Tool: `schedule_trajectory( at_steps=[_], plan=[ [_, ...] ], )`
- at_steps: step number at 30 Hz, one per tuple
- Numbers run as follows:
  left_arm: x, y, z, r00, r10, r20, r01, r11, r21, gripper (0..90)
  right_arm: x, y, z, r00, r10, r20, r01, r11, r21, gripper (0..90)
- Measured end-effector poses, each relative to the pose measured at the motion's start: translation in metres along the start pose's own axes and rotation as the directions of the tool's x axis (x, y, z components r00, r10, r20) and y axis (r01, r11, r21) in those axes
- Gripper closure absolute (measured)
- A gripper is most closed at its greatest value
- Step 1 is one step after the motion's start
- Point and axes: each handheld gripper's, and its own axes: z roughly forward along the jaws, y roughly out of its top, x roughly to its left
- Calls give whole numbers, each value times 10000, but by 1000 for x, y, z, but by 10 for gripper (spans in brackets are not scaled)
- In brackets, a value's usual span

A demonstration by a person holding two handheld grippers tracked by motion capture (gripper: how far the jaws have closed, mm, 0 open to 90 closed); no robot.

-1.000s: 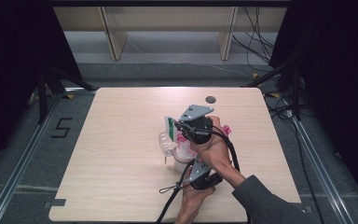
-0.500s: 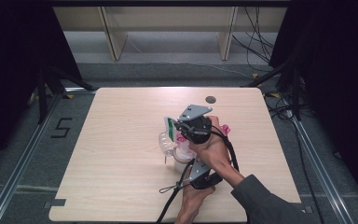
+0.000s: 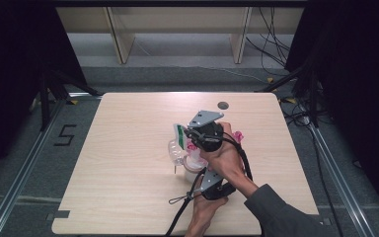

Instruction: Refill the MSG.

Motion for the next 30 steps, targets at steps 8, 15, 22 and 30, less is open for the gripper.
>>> schedule_trajectory(
  at_steps=[8,15,22,30],
  plan=[
    [0,1,0,10000,22,-15,-22,10000,-23,742,1,1,-1,9998,188,50,-188,9998,50,900],
    [0,1,0,10000,41,-24,-41,10000,-78,741,1,1,-1,9998,188,-5,-188,9997,123,900],
    [0,1,0,9998,23,-198,-20,9999,171,742,1,1,1,10000,25,77,-26,10000,75,900],
    [1,-1,1,10000,-74,-17,74,9999,-99,743,1,0,1,9998,186,110,-186,9998,-12,900]
  ],
)
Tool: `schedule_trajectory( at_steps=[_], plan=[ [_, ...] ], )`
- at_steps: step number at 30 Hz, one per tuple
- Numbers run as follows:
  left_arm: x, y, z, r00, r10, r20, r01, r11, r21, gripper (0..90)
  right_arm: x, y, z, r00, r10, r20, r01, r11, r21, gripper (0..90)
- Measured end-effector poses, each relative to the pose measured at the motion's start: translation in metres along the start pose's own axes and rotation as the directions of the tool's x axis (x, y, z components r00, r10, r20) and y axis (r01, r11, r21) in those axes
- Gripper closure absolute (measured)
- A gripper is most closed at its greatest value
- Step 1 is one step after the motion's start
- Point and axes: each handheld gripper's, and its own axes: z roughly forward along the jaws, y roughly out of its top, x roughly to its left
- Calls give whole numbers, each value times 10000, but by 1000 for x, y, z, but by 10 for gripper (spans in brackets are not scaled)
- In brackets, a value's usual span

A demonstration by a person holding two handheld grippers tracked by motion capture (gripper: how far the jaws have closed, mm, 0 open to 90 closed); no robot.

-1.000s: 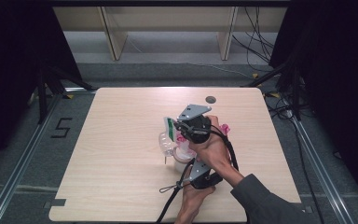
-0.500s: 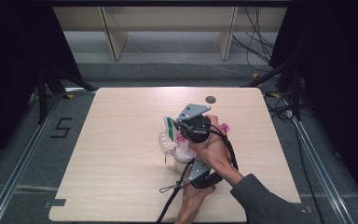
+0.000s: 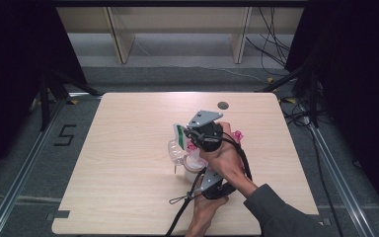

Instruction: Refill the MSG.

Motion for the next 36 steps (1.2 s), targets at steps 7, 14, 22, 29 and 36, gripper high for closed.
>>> schedule_trajectory(
  at_steps=[7,14,22,29,36],
  plan=[
    [0,0,0,10000,30,-38,-30,10000,62,743,-2,0,-1,9999,-126,-64,126,9999,-62,900],
    [1,-1,1,9999,95,-66,-94,9998,176,743,-2,-2,-3,10000,18,-70,-20,9998,-192,900],
    [4,-3,1,9991,349,-258,-333,9976,609,743,-6,-4,-6,9995,202,-223,-209,9992,-336,900],
    [7,-6,1,9991,337,-254,-306,9932,1119,741,-12,-10,-15,9976,629,-298,-645,9964,-545,900],
    [4,-9,4,9992,-239,-308,266,9957,885,741,-18,-18,-23,9951,962,-230,-979,9911,-898,900]
  ],
)
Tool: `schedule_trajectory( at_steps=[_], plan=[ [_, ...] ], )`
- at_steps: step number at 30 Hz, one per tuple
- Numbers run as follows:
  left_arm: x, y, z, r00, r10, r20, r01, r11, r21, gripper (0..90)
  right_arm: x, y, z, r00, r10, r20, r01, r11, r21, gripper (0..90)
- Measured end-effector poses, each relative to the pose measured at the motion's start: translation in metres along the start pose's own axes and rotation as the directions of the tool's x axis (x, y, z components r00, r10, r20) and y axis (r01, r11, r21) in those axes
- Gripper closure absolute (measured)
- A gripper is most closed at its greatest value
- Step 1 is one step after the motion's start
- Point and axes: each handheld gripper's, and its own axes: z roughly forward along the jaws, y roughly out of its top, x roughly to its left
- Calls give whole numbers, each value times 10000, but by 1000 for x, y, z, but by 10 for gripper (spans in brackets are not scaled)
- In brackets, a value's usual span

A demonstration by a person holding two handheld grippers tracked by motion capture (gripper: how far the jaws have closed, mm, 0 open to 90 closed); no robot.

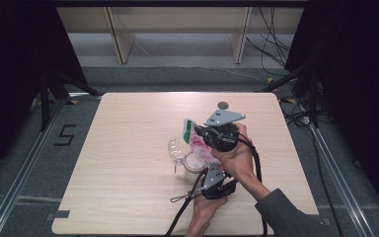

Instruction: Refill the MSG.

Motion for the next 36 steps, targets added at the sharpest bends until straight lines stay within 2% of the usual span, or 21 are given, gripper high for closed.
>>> schedule_trajectory(
  at_steps=[1,2,3,6,12,14,15,17,18,19,20,21,22,23,24,26,27,28,31,34,36],
  plan=[
    [1,0,0,9999,141,-25,-140,9998,139,740,-1,0,-2,9998,-126,171,128,9999,-86,900],
    [2,0,-1,9995,291,-114,-289,9993,245,738,-2,-1,-3,10000,-29,71,30,9999,-145,900],
    [1,-1,0,10000,26,-85,-25,9999,105,736,-2,-1,-4,10000,-94,7,94,9998,-196,900],
    [4,-1,-1,9997,211,-113,-205,9987,460,727,-4,-4,-8,9998,113,-142,-117,9995,-301,900],
    [4,-3,-3,9999,135,-92,-130,9985,533,717,-7,-9,-16,9997,206,-91,-212,9978,-631,900],
    [4,-4,-4,9999,105,-66,-101,9983,570,713,-9,-12,-19,9992,396,-59,-400,9954,-867,900],
    [4,-4,-4,9999,111,-59,-108,9982,598,713,-9,-13,-22,9983,576,-101,-581,9956,-735,900],
    [5,-4,-5,9994,330,-139,-316,9954,906,702,-10,-14,-23,9993,341,-130,-351,9957,-859,900],
    [5,-5,-5,9991,401,-158,-384,9946,966,699,-8,-15,-25,9976,671,-148,-681,9942,-836,900],
    [5,-5,-5,9987,480,-149,-462,9932,1072,698,-9,-16,-26,9982,594,-52,-596,9940,-912,900],
    [5,-5,-5,9988,479,-137,-461,9927,1113,694,-10,-18,-27,9983,557,-161,-570,9935,-986,900],
    [4,-5,-5,9997,172,-158,-157,9959,887,693,-10,-19,-29,9978,639,-158,-651,9931,-971,900],
    [5,-5,-5,9992,297,-280,-272,9959,861,690,-12,-20,-29,9992,406,-38,-407,9917,-1216,900],
    [5,-6,-5,9998,94,-174,-77,9957,921,684,-11,-22,-32,9970,747,-206,-764,9919,-1013,900],
    [8,-5,-7,9957,688,-615,-624,9930,999,682,-11,-23,-33,9964,777,-347,-809,9915,-1021,900],
    [8,-4,-9,9950,608,-790,-526,9934,1017,680,-11,-25,-36,9972,725,-178,-742,9899,-1212,900],
    [8,-4,-9,9950,616,-785,-534,9933,1022,669,-12,-25,-37,9970,711,-294,-742,9897,-1223,900],
    [8,-5,-9,9955,592,-734,-518,9938,980,663,-10,-26,-40,9946,987,-327,-1019,9879,-1169,900],
    [10,-5,-9,9947,635,-806,-546,9927,1078,647,-13,-29,-42,9953,938,-232,-962,9846,-1461,900],
    [11,-6,-11,9936,602,-954,-481,9911,1243,626,-13,-33,-47,9915,1266,-315,-1299,9802,-1493,900],
    [11,-6,-13,9940,597,-921,-473,9903,1306,611,-16,-36,-49,9920,1206,-384,-1254,9775,-1697,900]
  ],
)
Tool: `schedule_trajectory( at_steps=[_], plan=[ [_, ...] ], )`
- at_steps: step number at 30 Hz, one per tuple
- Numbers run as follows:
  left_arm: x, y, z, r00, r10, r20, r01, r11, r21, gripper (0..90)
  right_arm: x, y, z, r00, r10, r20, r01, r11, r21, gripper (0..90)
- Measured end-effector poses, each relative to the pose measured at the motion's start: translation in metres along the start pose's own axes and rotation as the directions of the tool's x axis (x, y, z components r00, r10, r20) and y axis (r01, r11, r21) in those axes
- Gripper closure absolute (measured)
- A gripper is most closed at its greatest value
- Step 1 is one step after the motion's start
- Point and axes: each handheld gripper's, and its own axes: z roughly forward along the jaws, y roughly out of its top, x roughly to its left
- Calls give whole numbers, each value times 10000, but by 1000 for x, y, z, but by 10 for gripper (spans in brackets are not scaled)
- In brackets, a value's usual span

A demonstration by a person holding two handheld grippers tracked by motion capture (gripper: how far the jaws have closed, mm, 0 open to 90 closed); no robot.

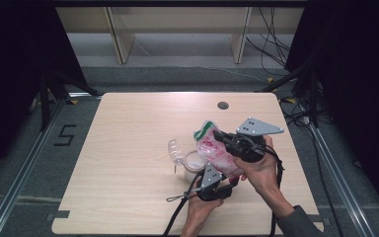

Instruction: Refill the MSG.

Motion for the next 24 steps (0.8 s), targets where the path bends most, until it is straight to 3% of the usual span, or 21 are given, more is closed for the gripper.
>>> schedule_trajectory(
  at_steps=[1,3,4,5,6,11,13,14,16,18,19,21,23,24],
  plan=[
    [1,-1,0,9999,32,143,-31,10000,-53,602,1,-1,-2,9996,281,-2,-281,9996,52,900],
    [0,-1,-2,10000,-83,4,83,9999,92,590,0,-2,-4,9994,355,-35,-355,9994,-21,900],
    [1,-1,-3,10000,-57,41,57,9999,144,589,0,-3,-3,9992,376,97,-374,9990,-233,900],
    [2,-1,-4,9999,-79,76,78,9999,132,589,-3,-3,-4,9998,126,-150,-129,9997,-198,900],
    [2,-1,-3,9997,-75,211,72,9999,116,582,-5,-5,-7,9997,229,39,-228,9994,-250,900],
    [2,-3,-9,10000,-2,-95,5,9994,350,566,-10,-13,-13,9966,821,-55,-823,9955,-467,900],
    [3,-3,-10,10000,74,-29,-73,9992,395,561,-11,-17,-15,9973,721,-96,-726,9958,-565,900],
    [2,-4,-9,9999,104,-47,-103,9994,342,558,-9,-19,-16,9953,969,-32,-969,9940,-503,900],
    [1,-6,-10,9996,237,-158,-230,9988,432,547,-11,-22,-17,9956,929,-123,-935,9936,-638,900],
    [0,-8,-12,9996,112,-259,-99,9987,504,534,-11,-24,-18,9967,806,-72,-809,9942,-708,900],
    [-1,-7,-13,9991,248,-358,-226,9978,622,526,-11,-25,-19,9949,1009,18,-1007,9932,-587,900],
    [-4,-7,-16,9995,50,-325,-31,9984,565,488,-16,-28,-19,9972,744,-48,-746,9933,-880,900],
    [-4,-8,-19,9999,-6,-103,12,9984,566,481,-15,-31,-21,9932,1166,-22,-1164,9900,-800,900],
    [-4,-9,-20,10000,-28,-69,32,9983,585,477,-16,-33,-19,9947,1024,-106,-1030,9901,-953,900]
  ],
)
